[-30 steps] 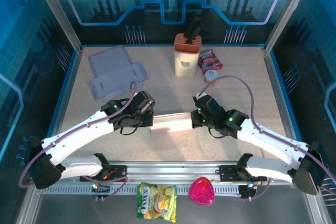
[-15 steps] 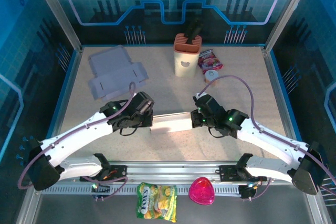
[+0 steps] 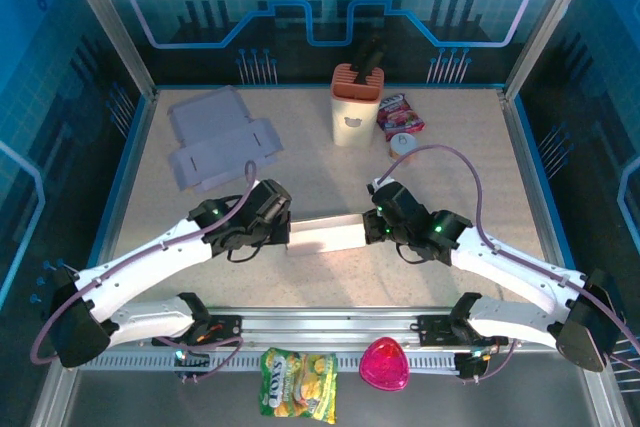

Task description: Fold the paper box

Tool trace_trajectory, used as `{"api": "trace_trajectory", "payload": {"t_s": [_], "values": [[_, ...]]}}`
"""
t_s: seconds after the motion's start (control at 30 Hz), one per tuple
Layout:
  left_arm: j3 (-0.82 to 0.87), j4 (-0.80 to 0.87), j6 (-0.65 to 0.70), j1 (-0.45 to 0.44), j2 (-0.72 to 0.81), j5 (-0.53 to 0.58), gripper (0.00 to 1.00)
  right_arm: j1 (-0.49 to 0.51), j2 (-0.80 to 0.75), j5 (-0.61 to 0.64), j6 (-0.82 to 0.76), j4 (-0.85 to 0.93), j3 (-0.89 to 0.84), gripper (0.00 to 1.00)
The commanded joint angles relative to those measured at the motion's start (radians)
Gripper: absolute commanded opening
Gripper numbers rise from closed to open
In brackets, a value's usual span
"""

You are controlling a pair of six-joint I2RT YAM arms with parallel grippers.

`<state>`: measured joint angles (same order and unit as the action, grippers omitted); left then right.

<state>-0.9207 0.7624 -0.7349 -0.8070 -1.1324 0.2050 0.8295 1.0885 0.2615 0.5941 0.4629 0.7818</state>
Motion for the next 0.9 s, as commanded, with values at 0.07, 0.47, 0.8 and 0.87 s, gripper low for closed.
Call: {"api": "trace_trajectory", "payload": {"t_s": [0.07, 0.47, 0.8, 0.87], "values": [[0.044, 0.046, -0.024, -0.040, -0.008, -0.012, 0.00, 0.024, 0.003, -0.037, -0.003, 0.029, -0.030, 0.00], [0.050, 0.067, -0.072, -0.104, 0.003, 0.082, 0.00, 0.037, -0.161, -0.045, 0.138, 0.027, -0.081, 0.46], [0.051, 0.060, -0.102, -0.143, -0.004, 0.119, 0.00, -0.046, -0.341, -0.186, 0.652, -0.188, -0.203, 0.76], [0.052, 0.060, -0.103, -0.146, -0.004, 0.121, 0.00, -0.063, -0.341, -0.213, 0.749, -0.241, -0.221, 0.77]]}}
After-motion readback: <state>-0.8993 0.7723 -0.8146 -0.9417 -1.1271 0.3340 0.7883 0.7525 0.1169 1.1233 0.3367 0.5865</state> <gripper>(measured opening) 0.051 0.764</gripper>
